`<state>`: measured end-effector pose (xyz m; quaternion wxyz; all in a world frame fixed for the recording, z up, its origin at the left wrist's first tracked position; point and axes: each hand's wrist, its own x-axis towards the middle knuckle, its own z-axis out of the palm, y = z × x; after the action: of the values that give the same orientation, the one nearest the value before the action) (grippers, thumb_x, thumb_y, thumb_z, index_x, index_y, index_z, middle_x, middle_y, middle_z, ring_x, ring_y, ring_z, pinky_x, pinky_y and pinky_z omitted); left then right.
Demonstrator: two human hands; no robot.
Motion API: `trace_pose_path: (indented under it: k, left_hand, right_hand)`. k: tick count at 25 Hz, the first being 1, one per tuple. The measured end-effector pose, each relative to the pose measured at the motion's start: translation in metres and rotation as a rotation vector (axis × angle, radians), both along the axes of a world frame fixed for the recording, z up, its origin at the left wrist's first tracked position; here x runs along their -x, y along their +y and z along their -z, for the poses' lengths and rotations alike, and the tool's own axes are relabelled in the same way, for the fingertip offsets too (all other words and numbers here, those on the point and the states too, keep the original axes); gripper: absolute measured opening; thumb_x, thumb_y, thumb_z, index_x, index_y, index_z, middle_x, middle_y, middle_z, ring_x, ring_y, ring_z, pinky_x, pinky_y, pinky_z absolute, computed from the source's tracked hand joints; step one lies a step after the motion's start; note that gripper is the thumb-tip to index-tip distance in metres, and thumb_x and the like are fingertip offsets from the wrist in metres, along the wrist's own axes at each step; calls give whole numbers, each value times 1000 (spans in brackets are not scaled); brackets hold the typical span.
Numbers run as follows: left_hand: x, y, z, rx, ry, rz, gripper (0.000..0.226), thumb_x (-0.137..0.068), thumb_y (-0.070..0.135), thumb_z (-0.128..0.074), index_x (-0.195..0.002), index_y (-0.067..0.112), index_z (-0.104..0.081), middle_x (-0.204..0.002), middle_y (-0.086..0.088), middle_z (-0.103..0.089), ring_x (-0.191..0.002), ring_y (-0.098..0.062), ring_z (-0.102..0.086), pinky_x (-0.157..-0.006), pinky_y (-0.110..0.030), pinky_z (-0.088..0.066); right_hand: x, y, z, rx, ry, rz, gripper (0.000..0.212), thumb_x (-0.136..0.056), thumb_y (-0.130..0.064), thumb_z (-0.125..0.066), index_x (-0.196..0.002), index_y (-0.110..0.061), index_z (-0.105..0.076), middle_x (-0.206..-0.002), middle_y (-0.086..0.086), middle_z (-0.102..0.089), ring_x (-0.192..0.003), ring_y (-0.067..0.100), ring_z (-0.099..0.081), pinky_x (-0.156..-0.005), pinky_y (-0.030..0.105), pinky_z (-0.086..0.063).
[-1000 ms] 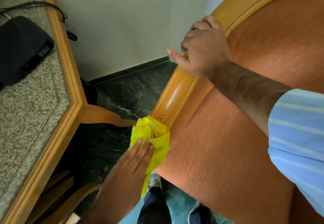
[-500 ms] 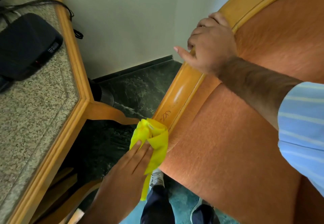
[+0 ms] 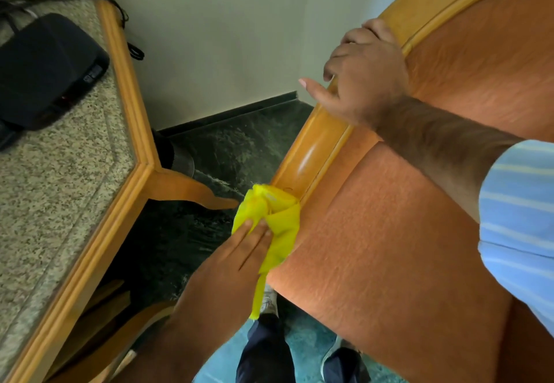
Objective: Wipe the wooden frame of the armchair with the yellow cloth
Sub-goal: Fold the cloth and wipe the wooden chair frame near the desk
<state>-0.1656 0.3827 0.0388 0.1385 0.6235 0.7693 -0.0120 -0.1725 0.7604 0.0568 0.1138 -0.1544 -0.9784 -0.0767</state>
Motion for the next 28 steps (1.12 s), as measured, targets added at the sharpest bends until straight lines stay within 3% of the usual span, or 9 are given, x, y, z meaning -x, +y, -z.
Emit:
trace_pose_path:
  k: [3,7,9,12,17,19,22,24,28]
  left_hand:
    - [5,43,-3,-30,35,-11,61,-86,0,-54,-147,0,-51,-153,-18,-54,-145,-37,-46,-122,-45,-38]
    - [10,89,-1,-14,-40,-122,68,-94,-1,-35,-161,6,-25,-170,-11,-24,-159,-33,-17,-128,-41,-28]
    - [11,44,0,27,-68,-60,70,-88,-5,-47,-157,6,-37,-165,-11,-38,-155,-33,-29,-117,-40,-46]
    - [4,-18,-11,86,-50,17,63,-84,6,-38,-144,5,-56,-151,-11,-58,-142,-35,-50,-94,-42,-63]
    - [10,70,0,-22,76,18,62,-84,5,-40,-145,-1,-54,-152,-19,-55,-143,-41,-49,-114,-48,-46]
    - [8,96,9,-66,11,-64,67,-89,8,-29,-155,3,-40,-163,-16,-40,-152,-39,-35,-117,-51,-44]
    - [4,92,27,-84,-16,-109,67,-99,16,-40,-163,10,-19,-173,-8,-18,-160,-33,-13,-122,-52,-36]
    - [3,90,30,-87,-20,-139,68,-105,29,-47,-164,12,-17,-174,-6,-15,-161,-30,-11,-123,-52,-33]
    - [7,90,21,-185,-71,-133,79,-104,63,-35,-164,14,-19,-174,-4,-13,-161,-26,-9,-125,-57,-26]
  right_hand:
    - [-2,3,6,12,8,18,86,-102,-73,-20,-91,-13,-80,-88,4,-79,-104,26,-60,-112,48,-35]
    - [-1,3,7,-15,52,-1,87,-102,-74,-21,-89,-12,-81,-87,5,-79,-102,27,-62,-112,47,-35]
    - [-2,3,6,-15,32,-12,87,-102,-75,-21,-91,-12,-81,-89,6,-80,-103,27,-62,-113,48,-35]
    - [1,0,3,-1,31,-5,86,-102,-74,-22,-93,-12,-81,-91,5,-80,-105,27,-62,-114,49,-35]
    - [-1,0,7,9,45,-8,86,-101,-75,-22,-94,-12,-81,-92,5,-80,-107,27,-62,-113,48,-35]
    - [0,-1,7,-9,67,-5,86,-101,-76,-23,-91,-13,-81,-90,5,-80,-106,27,-63,-112,47,-36]
    - [-1,-1,5,-18,78,-14,86,-101,-75,-24,-90,-13,-81,-91,6,-81,-105,28,-63,-111,48,-37]
    - [-1,-2,5,-15,68,-4,85,-101,-75,-23,-92,-14,-81,-93,5,-81,-108,26,-63,-112,47,-36]
    - [-2,-1,-2,92,33,-5,71,-102,-69,-35,-108,-14,-79,-116,5,-78,-129,24,-58,-119,44,-32]
